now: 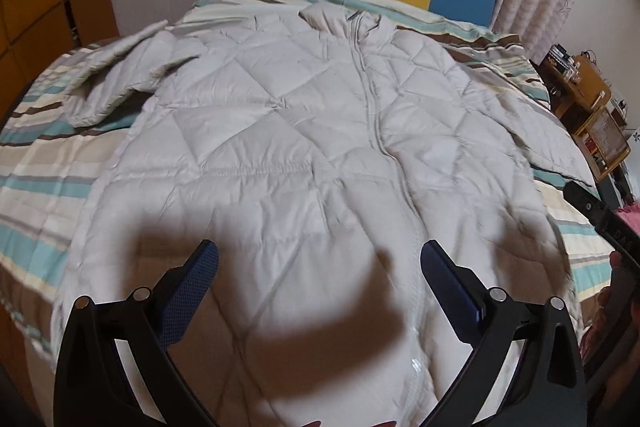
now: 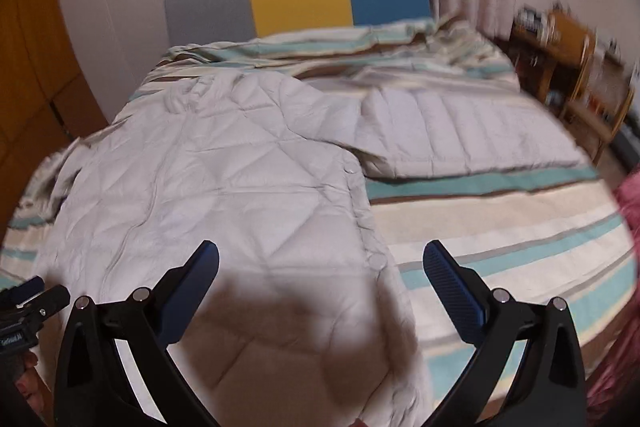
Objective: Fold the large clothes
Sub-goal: 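Grasp the jacket sleeve cuff with the right tool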
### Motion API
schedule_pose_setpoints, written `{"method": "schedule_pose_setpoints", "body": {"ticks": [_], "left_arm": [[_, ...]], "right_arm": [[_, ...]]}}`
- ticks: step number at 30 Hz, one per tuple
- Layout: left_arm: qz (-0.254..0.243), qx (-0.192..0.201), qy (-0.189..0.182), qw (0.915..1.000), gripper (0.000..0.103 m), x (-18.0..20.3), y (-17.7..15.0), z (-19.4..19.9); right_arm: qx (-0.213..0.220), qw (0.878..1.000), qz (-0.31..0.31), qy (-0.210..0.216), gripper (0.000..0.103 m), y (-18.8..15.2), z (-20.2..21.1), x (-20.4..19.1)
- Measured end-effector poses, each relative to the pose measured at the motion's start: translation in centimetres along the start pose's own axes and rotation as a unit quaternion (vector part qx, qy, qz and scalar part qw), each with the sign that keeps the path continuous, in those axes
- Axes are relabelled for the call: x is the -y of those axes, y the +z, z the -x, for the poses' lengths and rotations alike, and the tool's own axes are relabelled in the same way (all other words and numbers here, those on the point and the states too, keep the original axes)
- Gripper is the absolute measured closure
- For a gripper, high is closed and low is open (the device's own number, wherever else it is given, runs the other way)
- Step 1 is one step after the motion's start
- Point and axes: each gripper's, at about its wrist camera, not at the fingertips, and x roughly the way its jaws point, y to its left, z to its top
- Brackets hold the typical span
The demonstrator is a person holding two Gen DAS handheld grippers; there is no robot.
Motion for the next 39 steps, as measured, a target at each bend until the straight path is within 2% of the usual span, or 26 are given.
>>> {"method": "schedule_pose_setpoints", "body": {"ticks": [3, 7, 10, 12, 15, 17, 20, 23, 24, 25, 27, 28, 29, 31, 34, 39], "left_arm": [[0.006, -0.008, 0.012, 0.9999, 0.003, -1.4, 1.6, -2.0], [0.014, 0.014, 0.053, 0.9984, 0.003, -3.7, 3.9, -3.9], [0.035, 0.018, 0.055, 0.9977, 0.003, -5.6, 5.3, -5.3], [0.038, 0.025, 0.074, 0.9962, 0.003, -6.6, 6.0, -6.1], [0.029, 0.039, 0.098, 0.9940, 0.003, -7.4, 6.5, -6.9], [0.031, 0.041, 0.098, 0.9938, 0.003, -8.0, 6.5, -7.5], [0.038, 0.042, 0.092, 0.9941, 0.003, -8.6, 6.0, -8.0], [0.032, 0.050, 0.098, 0.9934, 0.003, -8.6, 5.6, -8.3], [0.033, 0.052, 0.099, 0.9932, 0.003, -8.6, 5.5, -8.4], [0.033, 0.053, 0.098, 0.9933, 0.003, -8.7, 5.3, -8.5], [0.031, 0.047, 0.095, 0.9939, 0.003, -8.7, 5.2, -8.9], [0.031, 0.042, 0.093, 0.9942, 0.003, -8.7, 5.2, -9.2], [0.031, 0.040, 0.093, 0.9944, 0.003, -8.7, 5.2, -9.3], [0.029, 0.041, 0.093, 0.9944, 0.003, -8.7, 5.1, -9.4], [0.028, 0.046, 0.095, 0.9941, 0.003, -8.6, 5.0, -9.5], [0.030, 0.058, 0.097, 0.9931, 0.003, -8.5, 4.7, -9.4]], "right_arm": [[-0.022, 0.999, -0.043, -0.018, 0.002, 0.5, -3.2, 4.1], [-0.036, 0.987, -0.133, -0.078, 0.002, 1.9, -7.0, 11.9], [-0.012, 0.978, -0.179, -0.105, 0.002, 3.3, -8.1, 16.7], [0.010, 0.973, -0.184, -0.137, 0.002, 4.5, -8.7, 19.2], [0.032, 0.966, -0.196, -0.164, 0.007, 6.5, -10.0, 22.5], [0.038, 0.962, -0.204, -0.178, 0.015, 7.5, -10.8, 24.6], [0.035, 0.952, -0.241, -0.185, 0.023, 8.3, -11.8, 27.7], [0.039, 0.947, -0.260, -0.184, 0.029, 8.6, -12.3, 29.1], [0.042, 0.947, -0.259, -0.186, 0.032, 8.8, -12.5, 29.3], [0.042, 0.947, -0.256, -0.188, 0.040, 9.0, -12.5, 29.3], [0.045, 0.949, -0.248, -0.191, 0.058, 9.2, -12.7, 28.9], [0.048, 0.950, -0.245, -0.189, 0.073, 9.3, -12.7, 28.8], [0.049, 0.951, -0.240, -0.190, 0.082, 9.5, -13.0, 28.6], [0.052, 0.953, -0.223, -0.198, 0.091, 9.9, -13.3, 28.0], [0.075, 0.957, -0.172, -0.221, 0.095, 10.4, -12.6, 25.9], [0.120, 0.962, -0.048, -0.241, 0.096, 10.9, -11.1, 18.6]]}}
